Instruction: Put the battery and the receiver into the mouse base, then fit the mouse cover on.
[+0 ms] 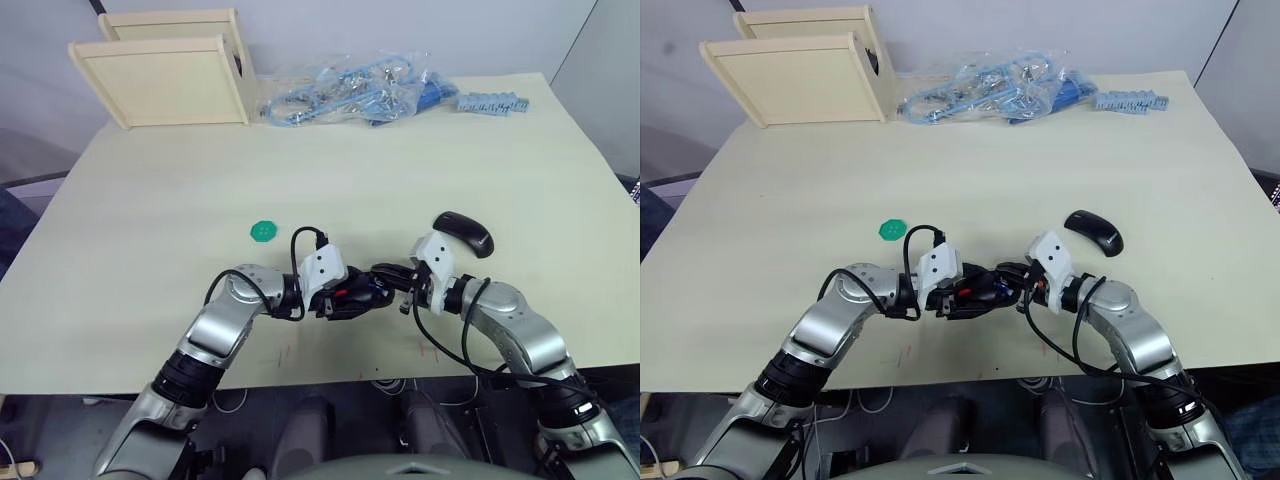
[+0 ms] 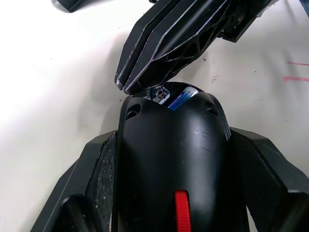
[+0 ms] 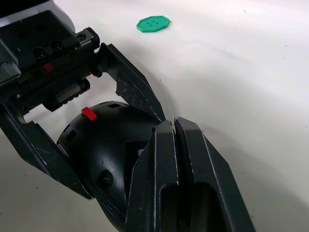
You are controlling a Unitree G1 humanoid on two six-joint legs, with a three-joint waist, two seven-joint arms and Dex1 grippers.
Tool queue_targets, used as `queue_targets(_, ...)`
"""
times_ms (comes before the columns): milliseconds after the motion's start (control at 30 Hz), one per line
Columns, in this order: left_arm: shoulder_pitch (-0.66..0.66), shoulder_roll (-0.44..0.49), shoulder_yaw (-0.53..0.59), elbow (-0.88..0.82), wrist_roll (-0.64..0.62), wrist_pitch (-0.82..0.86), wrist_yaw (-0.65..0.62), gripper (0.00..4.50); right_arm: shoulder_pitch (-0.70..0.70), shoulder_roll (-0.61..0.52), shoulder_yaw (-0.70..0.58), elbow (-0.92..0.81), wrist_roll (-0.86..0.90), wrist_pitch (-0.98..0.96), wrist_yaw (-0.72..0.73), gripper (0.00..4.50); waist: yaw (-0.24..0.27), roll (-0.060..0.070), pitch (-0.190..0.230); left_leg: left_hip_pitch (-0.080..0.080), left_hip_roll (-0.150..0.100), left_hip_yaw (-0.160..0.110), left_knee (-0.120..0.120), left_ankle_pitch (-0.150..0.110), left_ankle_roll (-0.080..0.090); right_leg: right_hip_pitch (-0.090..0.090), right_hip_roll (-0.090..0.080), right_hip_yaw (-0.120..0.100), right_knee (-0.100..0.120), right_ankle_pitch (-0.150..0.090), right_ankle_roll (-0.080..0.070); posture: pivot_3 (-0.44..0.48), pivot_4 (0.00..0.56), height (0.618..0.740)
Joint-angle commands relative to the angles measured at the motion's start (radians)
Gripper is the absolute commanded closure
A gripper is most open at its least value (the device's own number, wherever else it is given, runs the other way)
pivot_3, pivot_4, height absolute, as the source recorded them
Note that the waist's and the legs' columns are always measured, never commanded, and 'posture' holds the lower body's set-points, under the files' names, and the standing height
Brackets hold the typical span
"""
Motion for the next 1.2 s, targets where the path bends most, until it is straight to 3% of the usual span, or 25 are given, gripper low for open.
queue_targets(33, -0.007, -0.005, 0.005, -0.031, -0.018, -0.009, -0.011, 1.58, 0.047, -0.017, 0.106, 0.05, -0.037, 0.108, 0.015, 4.42, -0.001, 0.0, -0.001, 0.0, 0.0, 0.0, 0.0, 0.0, 0.0, 0.0, 0.0, 0.0, 0.0, 0.0, 0.0, 0.0, 0.15, 0.74)
queue_targets(767, -0.014, -0.013, 0.002, -0.017, -0.014, -0.013, -0.012, 1.58, 0.04, -0.041, 0.124, 0.032, -0.087, 0.138, 0.011, 4.42, -0.004, 0.0, -0.007, 0.0, 0.0, -0.001, -0.001, 0.0, 0.0, 0.002, 0.0, -0.001, -0.004, 0.0, 0.0, 0.0, 0.15, 0.74)
queue_targets(1033, -0.014, -0.016, 0.006, -0.014, -0.016, -0.01, -0.012, 1.58, 0.036, 0.083, -0.057, 0.0, 0.026, 0.054, -0.03, 4.42, -0.004, 0.001, -0.006, 0.001, 0.001, -0.002, -0.001, 0.0, 0.0, 0.003, 0.0, -0.002, -0.005, 0.0, 0.0, 0.0, 0.15, 0.74)
queue_targets(1200, -0.012, -0.02, 0.007, -0.017, -0.017, -0.005, -0.012, 1.58, 0.038, 0.091, -0.119, -0.046, 0.084, 0.044, -0.012, 4.42, 0.0, 0.002, -0.004, -0.002, 0.0, -0.002, -0.001, 0.0, 0.0, 0.001, 0.0, -0.002, -0.005, 0.0, 0.0, 0.0, 0.15, 0.74)
